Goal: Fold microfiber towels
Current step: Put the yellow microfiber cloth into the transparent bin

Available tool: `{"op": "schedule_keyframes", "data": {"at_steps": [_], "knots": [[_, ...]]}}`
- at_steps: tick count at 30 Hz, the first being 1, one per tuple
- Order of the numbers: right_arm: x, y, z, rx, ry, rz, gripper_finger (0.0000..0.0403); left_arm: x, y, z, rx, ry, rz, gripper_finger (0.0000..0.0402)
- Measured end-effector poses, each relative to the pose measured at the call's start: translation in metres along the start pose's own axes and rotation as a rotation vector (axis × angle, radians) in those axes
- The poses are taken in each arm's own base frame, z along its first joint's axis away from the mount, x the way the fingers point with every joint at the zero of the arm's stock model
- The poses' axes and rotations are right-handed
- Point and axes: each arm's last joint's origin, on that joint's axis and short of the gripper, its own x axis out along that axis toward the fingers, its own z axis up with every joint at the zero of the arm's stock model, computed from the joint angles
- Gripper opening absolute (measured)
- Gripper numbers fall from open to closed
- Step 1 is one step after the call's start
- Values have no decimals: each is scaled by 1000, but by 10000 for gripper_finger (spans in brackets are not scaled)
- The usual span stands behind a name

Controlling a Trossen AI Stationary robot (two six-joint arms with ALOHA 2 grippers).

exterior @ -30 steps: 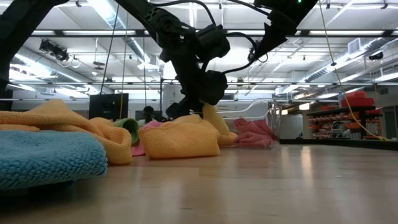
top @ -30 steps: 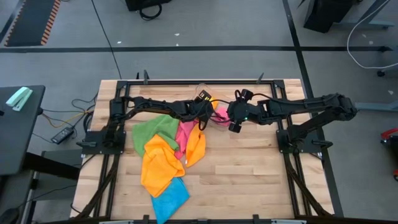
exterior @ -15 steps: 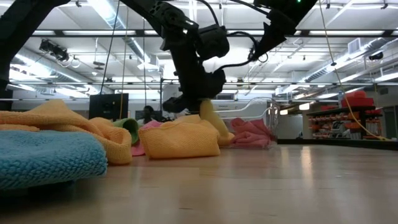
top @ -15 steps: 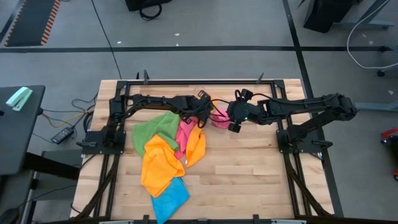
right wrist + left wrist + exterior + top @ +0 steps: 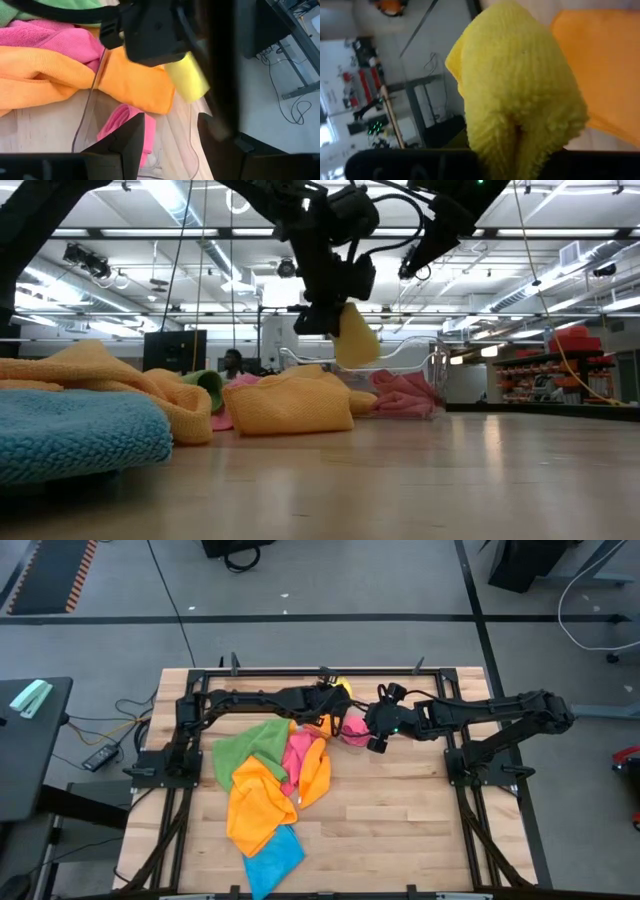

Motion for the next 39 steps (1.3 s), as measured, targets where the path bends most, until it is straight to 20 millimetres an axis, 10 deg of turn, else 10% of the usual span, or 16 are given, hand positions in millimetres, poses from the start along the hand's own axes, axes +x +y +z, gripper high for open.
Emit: {"op": "schedule_keyframes", "data": {"at_steps": [39], "knots": [[-2,3,0,6,-4,17,193,29,-48,7,379,97,-126,59]]}}
